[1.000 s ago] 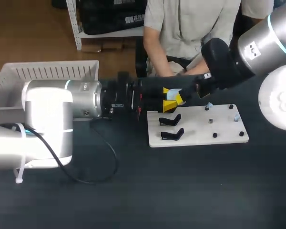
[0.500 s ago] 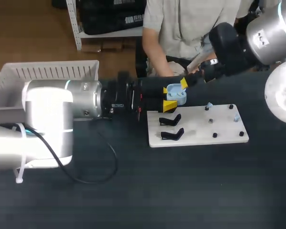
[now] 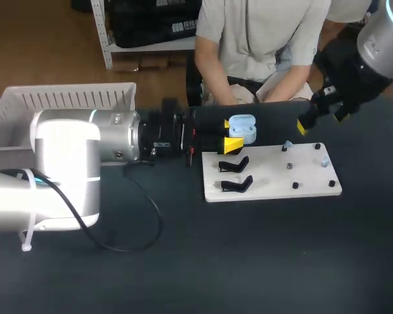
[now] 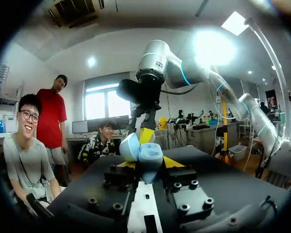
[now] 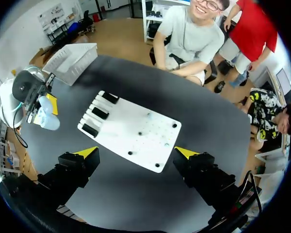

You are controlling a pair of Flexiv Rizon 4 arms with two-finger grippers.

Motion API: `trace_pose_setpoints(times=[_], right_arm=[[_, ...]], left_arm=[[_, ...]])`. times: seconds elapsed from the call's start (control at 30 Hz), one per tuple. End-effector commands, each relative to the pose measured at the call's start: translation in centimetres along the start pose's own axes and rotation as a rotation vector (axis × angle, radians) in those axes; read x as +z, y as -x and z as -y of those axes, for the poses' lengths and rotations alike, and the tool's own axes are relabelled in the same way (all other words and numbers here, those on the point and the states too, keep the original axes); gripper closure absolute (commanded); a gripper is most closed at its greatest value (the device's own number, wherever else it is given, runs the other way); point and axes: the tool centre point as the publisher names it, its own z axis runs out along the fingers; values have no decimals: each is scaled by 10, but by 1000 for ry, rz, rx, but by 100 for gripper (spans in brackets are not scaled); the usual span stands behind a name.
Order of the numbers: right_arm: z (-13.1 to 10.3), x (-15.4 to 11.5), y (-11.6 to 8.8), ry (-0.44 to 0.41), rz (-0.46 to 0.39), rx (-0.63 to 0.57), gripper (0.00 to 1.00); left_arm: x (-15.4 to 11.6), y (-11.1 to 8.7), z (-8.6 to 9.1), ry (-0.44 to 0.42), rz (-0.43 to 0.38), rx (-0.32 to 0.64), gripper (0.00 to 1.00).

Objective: Pick up each earbud case from the left stands, insert the matching earbuds, close the lid, and place the case in the box.

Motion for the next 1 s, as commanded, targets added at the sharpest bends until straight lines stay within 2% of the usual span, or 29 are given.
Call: trace_pose_setpoints(times=[0.03, 0.17, 0.27, 0.4, 0.47, 0.53, 0.6, 0.7, 0.8, 0.93, 1.0], right_arm=[[9, 14, -3, -136, -137, 24, 0], [24, 33, -13, -105, -219, 57, 0], [35, 45, -20, -136, -272, 60, 0], [41, 58, -24, -136, -314, 54, 0], [43, 64, -25, -135, -329, 60, 14], [46, 71, -26, -135, -337, 69, 9], [48, 76, -26, -134, -348, 79, 13], [52, 84, -28, -142, -366, 87, 34], [53, 90, -29, -156, -378, 90, 31], [56, 100, -31, -204, -391, 125, 47], [58, 105, -33, -224, -396, 153, 49]], left_arm=[[0, -1, -1, -1, 3, 2, 100], [0, -1, -1, -1, 3, 2, 100], [0, -1, -1, -1, 3, 2, 100], [0, -1, -1, -1, 3, 2, 100], [0, -1, -1, -1, 3, 2, 100], [0, -1, -1, -1, 3, 2, 100], [0, -1, -1, -1, 3, 2, 100], [0, -1, -1, -1, 3, 2, 100], [0, -1, -1, -1, 3, 2, 100], [0, -1, -1, -1, 3, 2, 100], [0, -1, -1, -1, 3, 2, 100]])
